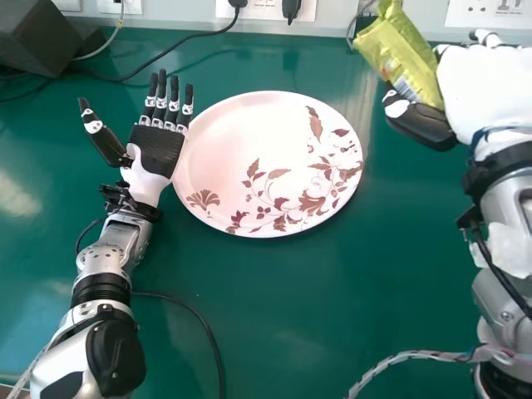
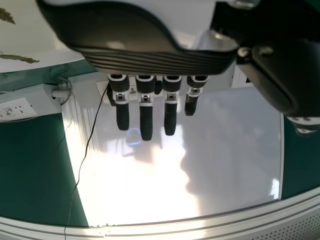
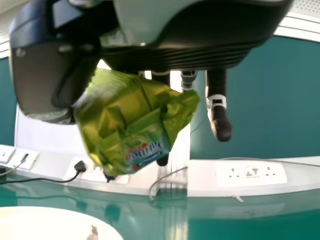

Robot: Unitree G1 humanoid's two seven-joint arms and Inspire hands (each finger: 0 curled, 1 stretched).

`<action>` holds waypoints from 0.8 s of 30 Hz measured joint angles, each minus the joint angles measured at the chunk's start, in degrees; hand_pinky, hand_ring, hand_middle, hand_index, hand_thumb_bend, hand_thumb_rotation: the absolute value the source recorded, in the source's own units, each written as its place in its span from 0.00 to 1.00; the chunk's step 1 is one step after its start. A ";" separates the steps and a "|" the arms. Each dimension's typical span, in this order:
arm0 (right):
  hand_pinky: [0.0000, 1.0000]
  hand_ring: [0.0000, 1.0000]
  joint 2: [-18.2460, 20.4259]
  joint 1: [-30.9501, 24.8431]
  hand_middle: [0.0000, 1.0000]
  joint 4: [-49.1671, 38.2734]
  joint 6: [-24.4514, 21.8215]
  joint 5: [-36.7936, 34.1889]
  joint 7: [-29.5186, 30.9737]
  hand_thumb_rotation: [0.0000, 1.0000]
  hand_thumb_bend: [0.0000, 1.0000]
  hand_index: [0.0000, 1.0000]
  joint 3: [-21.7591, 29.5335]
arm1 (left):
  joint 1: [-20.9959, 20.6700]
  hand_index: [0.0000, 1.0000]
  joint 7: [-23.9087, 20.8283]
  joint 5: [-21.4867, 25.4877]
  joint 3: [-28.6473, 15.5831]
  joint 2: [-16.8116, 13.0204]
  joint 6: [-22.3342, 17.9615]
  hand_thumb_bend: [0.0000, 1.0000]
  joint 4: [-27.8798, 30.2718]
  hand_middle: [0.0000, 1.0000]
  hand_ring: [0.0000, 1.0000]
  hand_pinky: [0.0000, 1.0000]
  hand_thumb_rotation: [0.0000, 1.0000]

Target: Pick up biscuit and place it in the plate

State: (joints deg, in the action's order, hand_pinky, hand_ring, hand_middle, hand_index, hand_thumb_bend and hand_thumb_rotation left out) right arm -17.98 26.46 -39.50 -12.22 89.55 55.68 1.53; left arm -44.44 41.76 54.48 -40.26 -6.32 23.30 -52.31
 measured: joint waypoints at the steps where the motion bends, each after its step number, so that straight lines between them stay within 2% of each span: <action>1: 0.14 0.40 0.14 0.12 0.48 0.22 0.05 0.04 -0.23 0.00 0.50 0.49 -0.27 | 0.00 1.00 0.00 0.01 0.05 0.01 0.01 1.00 0.02 0.88 0.80 0.81 0.44; 17: 0.11 0.40 3.50 1.49 0.47 4.89 -0.35 0.46 -5.98 0.00 0.50 0.49 -4.22 | -0.62 1.00 -0.03 -1.67 0.61 0.11 -1.66 1.00 -0.49 0.88 0.79 0.78 0.43; 24: 0.10 0.39 4.87 1.68 0.47 7.73 -0.75 1.03 -9.17 0.00 0.50 0.49 -6.14 | -1.32 1.00 0.25 -1.71 0.60 -0.11 -0.99 1.00 -1.34 0.86 0.78 0.77 0.42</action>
State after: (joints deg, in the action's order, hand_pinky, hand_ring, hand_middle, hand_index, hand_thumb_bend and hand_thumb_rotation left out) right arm -13.11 28.14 -31.77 -12.97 90.57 46.51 -4.62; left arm -45.76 42.01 52.77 -39.65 -6.43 22.31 -53.66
